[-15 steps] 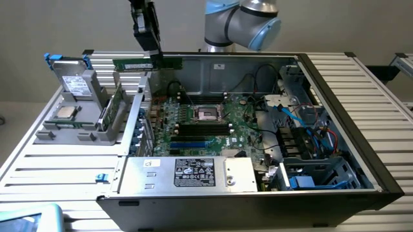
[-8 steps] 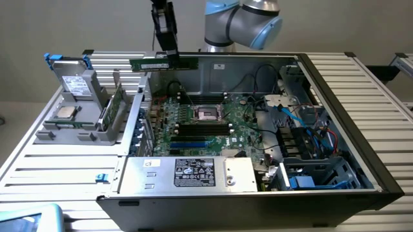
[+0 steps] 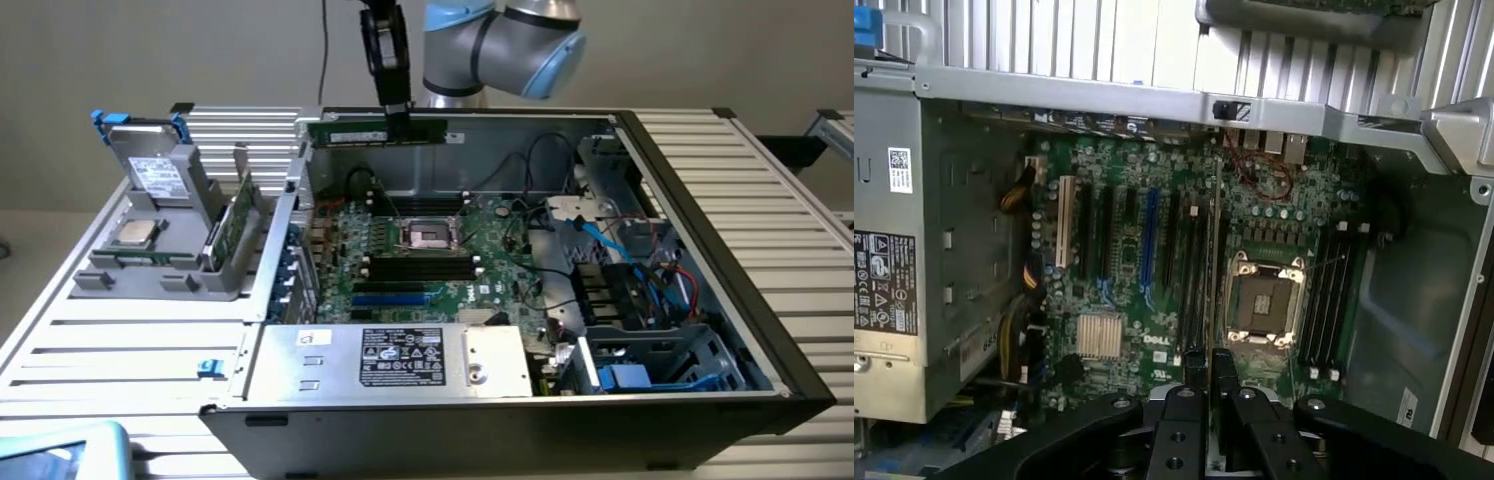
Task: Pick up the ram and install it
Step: 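Pick up the ram and move it above insertion slot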
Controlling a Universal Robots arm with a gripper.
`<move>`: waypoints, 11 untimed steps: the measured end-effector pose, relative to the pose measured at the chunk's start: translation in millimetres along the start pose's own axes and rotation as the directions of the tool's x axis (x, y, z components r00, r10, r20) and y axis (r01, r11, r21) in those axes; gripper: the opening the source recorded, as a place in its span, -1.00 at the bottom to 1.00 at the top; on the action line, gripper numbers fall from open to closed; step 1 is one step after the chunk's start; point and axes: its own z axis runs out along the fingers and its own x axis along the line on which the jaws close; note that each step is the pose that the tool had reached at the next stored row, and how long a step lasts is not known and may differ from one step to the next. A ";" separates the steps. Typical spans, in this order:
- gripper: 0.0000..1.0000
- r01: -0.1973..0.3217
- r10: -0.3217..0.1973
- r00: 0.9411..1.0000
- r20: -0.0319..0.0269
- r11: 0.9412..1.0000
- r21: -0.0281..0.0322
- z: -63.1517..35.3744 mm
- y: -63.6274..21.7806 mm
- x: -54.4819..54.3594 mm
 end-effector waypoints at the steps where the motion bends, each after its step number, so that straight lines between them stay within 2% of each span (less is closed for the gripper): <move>1: -0.71 0.000 0.000 1.000 0.000 1.000 0.000 0.8 -4.4 0.4; 11: -0.71 0.000 0.000 1.000 0.000 1.000 0.000 14.3 -47.7 2.3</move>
